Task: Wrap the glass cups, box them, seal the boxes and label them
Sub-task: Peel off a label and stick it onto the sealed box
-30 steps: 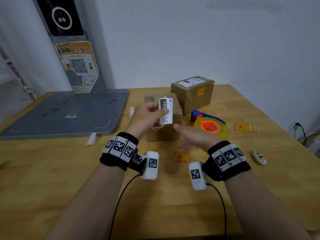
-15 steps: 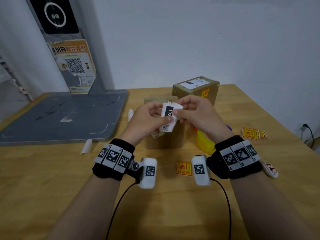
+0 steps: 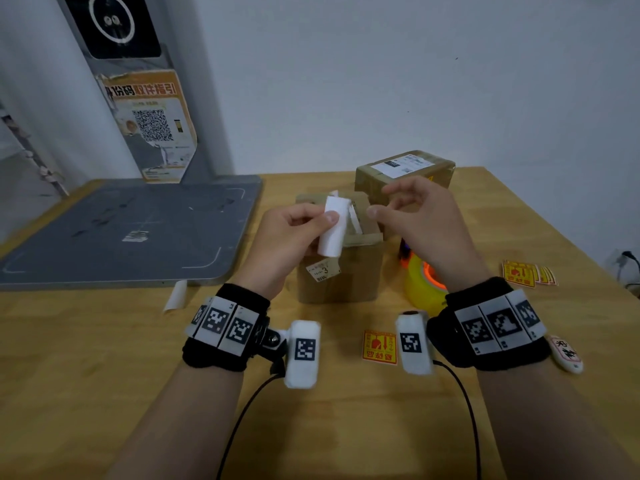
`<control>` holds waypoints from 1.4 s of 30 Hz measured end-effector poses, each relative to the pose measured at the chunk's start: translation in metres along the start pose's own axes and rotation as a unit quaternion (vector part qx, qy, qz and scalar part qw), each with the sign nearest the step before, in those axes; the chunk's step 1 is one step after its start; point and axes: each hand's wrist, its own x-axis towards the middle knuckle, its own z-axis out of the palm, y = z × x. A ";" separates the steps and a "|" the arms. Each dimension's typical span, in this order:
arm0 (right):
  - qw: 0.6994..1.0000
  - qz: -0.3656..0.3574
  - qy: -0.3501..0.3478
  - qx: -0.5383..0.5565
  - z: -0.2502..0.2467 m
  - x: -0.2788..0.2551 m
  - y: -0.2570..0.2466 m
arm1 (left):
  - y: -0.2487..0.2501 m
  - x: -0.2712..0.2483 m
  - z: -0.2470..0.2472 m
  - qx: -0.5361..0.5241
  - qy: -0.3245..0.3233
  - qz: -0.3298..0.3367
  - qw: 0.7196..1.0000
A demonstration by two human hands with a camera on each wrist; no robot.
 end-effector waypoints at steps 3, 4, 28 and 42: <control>0.997 -0.035 -0.060 0.035 0.005 -0.007 -0.012 | 0.000 0.001 0.004 -0.017 0.031 0.021 0.999; 0.995 -0.049 -0.081 0.036 0.008 -0.008 -0.013 | 0.000 0.002 0.006 -0.022 0.038 0.029 0.999; 0.989 -0.094 -0.045 0.109 0.023 0.025 0.015 | -0.011 0.035 0.025 -0.161 -0.082 0.022 0.983; 0.984 -0.105 -0.032 0.141 0.021 0.022 0.013 | -0.008 0.033 0.029 -0.177 -0.097 0.004 0.979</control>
